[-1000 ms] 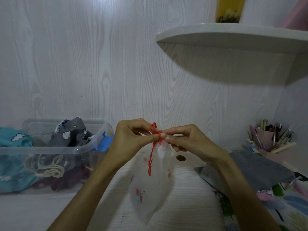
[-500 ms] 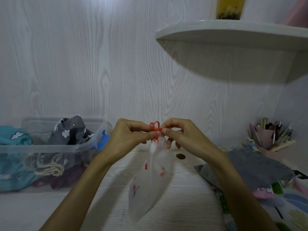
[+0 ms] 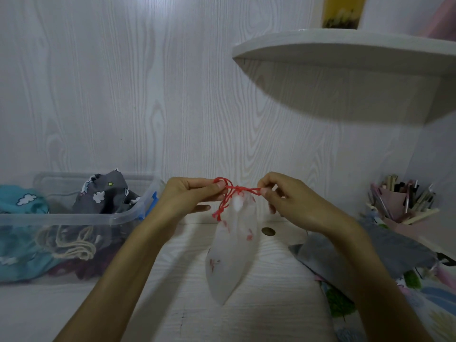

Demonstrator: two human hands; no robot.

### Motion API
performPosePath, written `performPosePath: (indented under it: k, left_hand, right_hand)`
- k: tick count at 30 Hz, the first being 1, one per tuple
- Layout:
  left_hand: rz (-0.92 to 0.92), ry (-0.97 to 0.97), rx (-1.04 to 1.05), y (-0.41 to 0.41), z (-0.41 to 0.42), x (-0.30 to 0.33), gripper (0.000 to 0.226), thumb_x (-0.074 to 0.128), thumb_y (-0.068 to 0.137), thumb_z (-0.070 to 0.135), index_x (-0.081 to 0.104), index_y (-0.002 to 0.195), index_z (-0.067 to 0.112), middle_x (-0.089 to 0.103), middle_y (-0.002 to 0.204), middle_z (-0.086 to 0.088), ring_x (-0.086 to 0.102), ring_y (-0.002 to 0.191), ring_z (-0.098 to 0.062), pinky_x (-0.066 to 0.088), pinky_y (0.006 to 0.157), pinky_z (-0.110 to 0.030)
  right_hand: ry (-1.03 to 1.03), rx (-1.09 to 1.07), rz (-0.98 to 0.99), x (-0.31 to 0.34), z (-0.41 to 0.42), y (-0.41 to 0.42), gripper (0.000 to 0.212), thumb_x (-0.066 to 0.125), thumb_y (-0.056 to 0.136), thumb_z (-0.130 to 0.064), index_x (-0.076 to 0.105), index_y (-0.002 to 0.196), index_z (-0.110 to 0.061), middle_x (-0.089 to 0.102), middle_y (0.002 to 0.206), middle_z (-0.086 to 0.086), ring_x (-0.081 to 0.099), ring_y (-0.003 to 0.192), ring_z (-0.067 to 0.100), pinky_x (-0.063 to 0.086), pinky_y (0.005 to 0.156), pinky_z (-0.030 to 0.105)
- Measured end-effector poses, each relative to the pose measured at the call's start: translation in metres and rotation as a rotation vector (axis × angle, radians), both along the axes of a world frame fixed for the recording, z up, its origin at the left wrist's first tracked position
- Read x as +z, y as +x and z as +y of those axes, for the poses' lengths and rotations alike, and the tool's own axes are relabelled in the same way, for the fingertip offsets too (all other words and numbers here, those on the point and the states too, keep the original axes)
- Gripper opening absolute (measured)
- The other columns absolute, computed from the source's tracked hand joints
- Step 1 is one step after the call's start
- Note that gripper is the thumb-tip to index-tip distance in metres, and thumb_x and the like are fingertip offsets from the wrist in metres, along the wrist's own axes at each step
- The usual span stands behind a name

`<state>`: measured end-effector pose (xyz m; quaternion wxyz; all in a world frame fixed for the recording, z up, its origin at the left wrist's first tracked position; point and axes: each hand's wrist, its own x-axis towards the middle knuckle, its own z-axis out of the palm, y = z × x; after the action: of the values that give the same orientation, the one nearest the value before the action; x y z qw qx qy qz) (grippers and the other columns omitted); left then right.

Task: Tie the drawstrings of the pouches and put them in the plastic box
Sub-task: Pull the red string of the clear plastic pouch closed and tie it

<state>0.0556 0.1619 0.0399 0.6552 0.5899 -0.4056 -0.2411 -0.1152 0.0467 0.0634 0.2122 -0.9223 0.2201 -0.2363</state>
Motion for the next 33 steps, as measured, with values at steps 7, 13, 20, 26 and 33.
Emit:
performPosePath:
  k: [7, 13, 20, 26, 33]
  left_hand:
    - [0.028, 0.078, 0.012, -0.007, -0.002, -0.004, 0.010, 0.070, 0.081, 0.025, 0.075, 0.087, 0.018, 0.076, 0.080, 0.004, 0.069, 0.074, 0.003, 0.047, 0.055, -0.010]
    - [0.023, 0.026, 0.033, -0.012, -0.006, -0.005, 0.006, 0.070, 0.082, 0.022, 0.074, 0.084, 0.018, 0.074, 0.071, 0.006, 0.069, 0.069, 0.002, 0.051, 0.056, -0.010]
    - [0.013, 0.010, 0.061, -0.006, -0.005, -0.005, 0.003, 0.071, 0.081, 0.019, 0.073, 0.082, 0.018, 0.074, 0.067, 0.005, 0.069, 0.065, 0.001, 0.050, 0.052, -0.010]
    - [-0.056, 0.051, 0.037, -0.004, -0.004, -0.007, 0.003, 0.071, 0.080, 0.019, 0.073, 0.079, 0.019, 0.073, 0.066, 0.007, 0.068, 0.063, 0.002, 0.050, 0.052, -0.010]
    - [-0.117, 0.072, 0.027, -0.004, 0.001, -0.004, 0.006, 0.071, 0.081, 0.023, 0.074, 0.086, 0.021, 0.075, 0.078, 0.008, 0.069, 0.076, 0.000, 0.051, 0.061, -0.013]
  right_hand:
    - [0.519, 0.033, -0.200, -0.002, 0.009, 0.025, 0.023, 0.046, 0.090, -0.010, 0.054, 0.069, -0.011, 0.046, 0.061, 0.002, 0.043, 0.055, 0.015, 0.036, 0.059, 0.026]
    - [0.965, 0.233, -0.446, -0.020, -0.003, 0.029, 0.020, 0.038, 0.069, -0.016, 0.038, 0.049, -0.016, 0.030, 0.056, -0.001, 0.027, 0.051, 0.010, 0.026, 0.053, 0.023]
    - [0.057, -0.183, -0.109, -0.013, 0.013, 0.026, 0.051, 0.029, 0.099, -0.036, 0.031, 0.054, -0.014, 0.036, 0.051, -0.002, 0.034, 0.048, 0.012, 0.032, 0.057, 0.027]
    - [0.168, -0.076, -0.106, -0.012, 0.002, 0.022, 0.044, 0.032, 0.098, -0.044, 0.045, 0.067, -0.015, 0.052, 0.069, -0.001, 0.047, 0.060, 0.010, 0.038, 0.067, 0.026]
    - [0.244, 0.292, 0.090, -0.014, -0.019, 0.002, 0.076, 0.074, 0.078, -0.026, 0.029, 0.124, -0.067, 0.032, 0.132, -0.033, 0.045, 0.113, -0.006, 0.052, 0.085, 0.024]
